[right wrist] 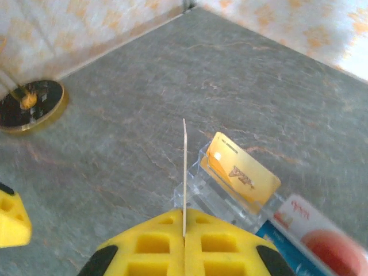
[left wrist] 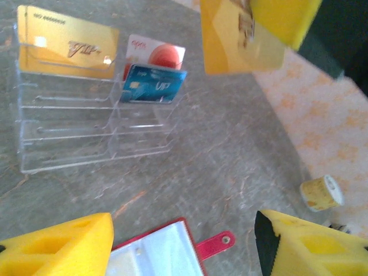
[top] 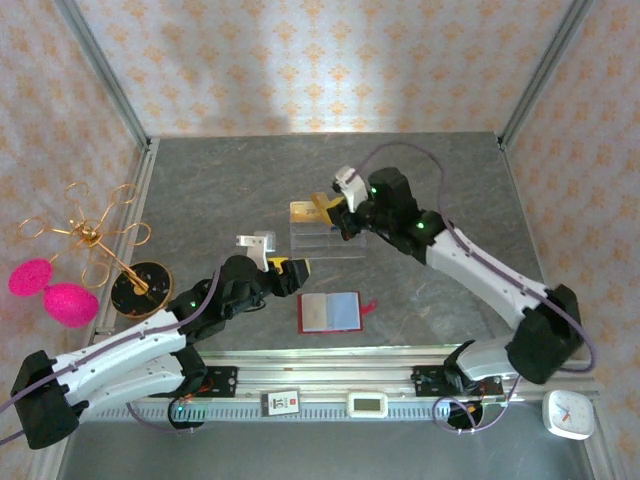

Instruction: Take the credit cards out of the card holder

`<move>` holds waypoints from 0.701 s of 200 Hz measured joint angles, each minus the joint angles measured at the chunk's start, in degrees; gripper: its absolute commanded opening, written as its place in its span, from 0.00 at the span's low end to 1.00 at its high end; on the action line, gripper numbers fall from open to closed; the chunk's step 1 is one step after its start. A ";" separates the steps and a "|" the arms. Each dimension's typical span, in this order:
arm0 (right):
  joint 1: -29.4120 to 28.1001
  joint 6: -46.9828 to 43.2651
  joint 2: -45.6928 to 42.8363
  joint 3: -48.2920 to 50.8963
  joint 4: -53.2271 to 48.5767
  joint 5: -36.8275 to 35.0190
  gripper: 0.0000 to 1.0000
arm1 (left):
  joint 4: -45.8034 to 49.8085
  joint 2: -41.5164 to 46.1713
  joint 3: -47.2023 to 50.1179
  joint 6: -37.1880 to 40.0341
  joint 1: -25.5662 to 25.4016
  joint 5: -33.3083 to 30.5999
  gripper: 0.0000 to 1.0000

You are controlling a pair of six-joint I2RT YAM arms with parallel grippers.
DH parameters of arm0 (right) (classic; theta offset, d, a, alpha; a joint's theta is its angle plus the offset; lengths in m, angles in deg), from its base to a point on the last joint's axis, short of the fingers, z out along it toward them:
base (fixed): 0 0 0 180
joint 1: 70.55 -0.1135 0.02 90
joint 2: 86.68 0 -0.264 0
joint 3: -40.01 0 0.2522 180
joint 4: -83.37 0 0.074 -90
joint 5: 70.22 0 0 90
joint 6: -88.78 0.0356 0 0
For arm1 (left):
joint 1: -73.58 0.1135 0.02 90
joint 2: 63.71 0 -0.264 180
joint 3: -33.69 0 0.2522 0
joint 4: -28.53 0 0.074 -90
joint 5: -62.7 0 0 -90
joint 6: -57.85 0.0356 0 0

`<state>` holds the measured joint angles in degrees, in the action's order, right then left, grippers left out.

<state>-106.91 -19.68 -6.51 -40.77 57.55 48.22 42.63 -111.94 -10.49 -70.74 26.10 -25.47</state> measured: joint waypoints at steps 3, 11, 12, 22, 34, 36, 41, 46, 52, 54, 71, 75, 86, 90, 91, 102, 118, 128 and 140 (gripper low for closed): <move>0.09 -1.62 1.20 -1.33 -1.05 0.70 0.00 | 0.35 0.00 0.00 0.13 0.09 0.02 0.67; 0.26 -4.59 3.63 -4.13 -3.02 2.12 0.00 | 1.20 0.15 0.00 0.39 0.39 0.04 0.68; 0.31 -4.81 3.85 -4.39 -3.19 2.21 0.00 | 1.22 0.17 0.00 0.42 0.42 0.04 0.68; 0.72 -8.87 7.06 -8.09 -6.08 3.85 0.00 | 2.08 0.39 0.00 1.05 0.72 0.04 0.69; 1.31 -12.92 10.82 -12.76 -9.81 5.31 0.00 | 2.99 0.70 0.00 1.66 1.05 0.07 0.71; 1.40 -13.86 11.58 -13.68 -10.49 5.66 0.00 | 3.21 0.79 0.00 1.86 1.07 0.04 0.72; 1.66 -15.56 13.29 -15.93 -12.22 6.10 0.00 | 3.52 0.90 -0.02 2.21 1.16 0.04 0.73; 1.90 -17.14 14.99 -18.23 -13.90 6.54 0.00 | 3.76 0.98 -0.09 2.34 1.18 0.02 0.76; 2.12 -19.19 16.94 -20.83 -15.72 6.91 0.00 | 4.24 1.01 -0.35 2.99 1.38 0.04 0.82; 2.21 -19.82 17.64 -21.66 -16.24 6.97 0.00 | 4.33 1.01 -0.42 3.19 1.40 0.04 0.84; 2.69 -25.42 23.26 -29.05 -21.77 7.58 0.00 | 5.51 1.01 -1.40 5.25 1.53 -0.37 0.99; 2.71 -26.67 24.70 -30.84 -23.02 7.63 0.00 | 5.60 1.01 -1.62 5.73 1.53 -0.52 0.99; 2.82 -29.64 28.22 -35.52 -26.47 7.54 0.00 | 6.16 1.01 -2.40 6.71 1.55 -0.85 0.99; 2.84 -30.75 29.38 -37.05 -27.56 7.56 0.00 | 6.29 1.01 -2.62 6.99 1.60 -0.87 0.99; 2.84 -31.06 29.79 -37.64 -28.02 7.52 0.00 | 6.32 1.01 -2.71 7.13 1.66 -0.85 0.99; 2.95 -33.79 32.87 -41.55 -30.82 7.58 0.00 | 6.34 1.09 -3.19 7.82 1.90 -1.03 0.99; 3.08 -37.11 36.74 -46.51 -34.80 7.52 0.00 | 6.34 1.66 -3.30 8.72 2.19 -1.46 0.99; 3.28 -38.73 38.66 -49.00 -36.59 7.52 0.00 | 6.32 2.12 -3.30 9.14 2.27 -1.92 0.99; 3.63 -40.57 40.89 -52.17 -38.88 7.41 0.00 | 6.29 2.73 -3.30 9.44 2.49 -2.40 0.99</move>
<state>-103.28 -60.24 34.38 -92.95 18.67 55.63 48.93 -109.20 -13.79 -61.29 28.59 -27.88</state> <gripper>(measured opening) 0.041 0.990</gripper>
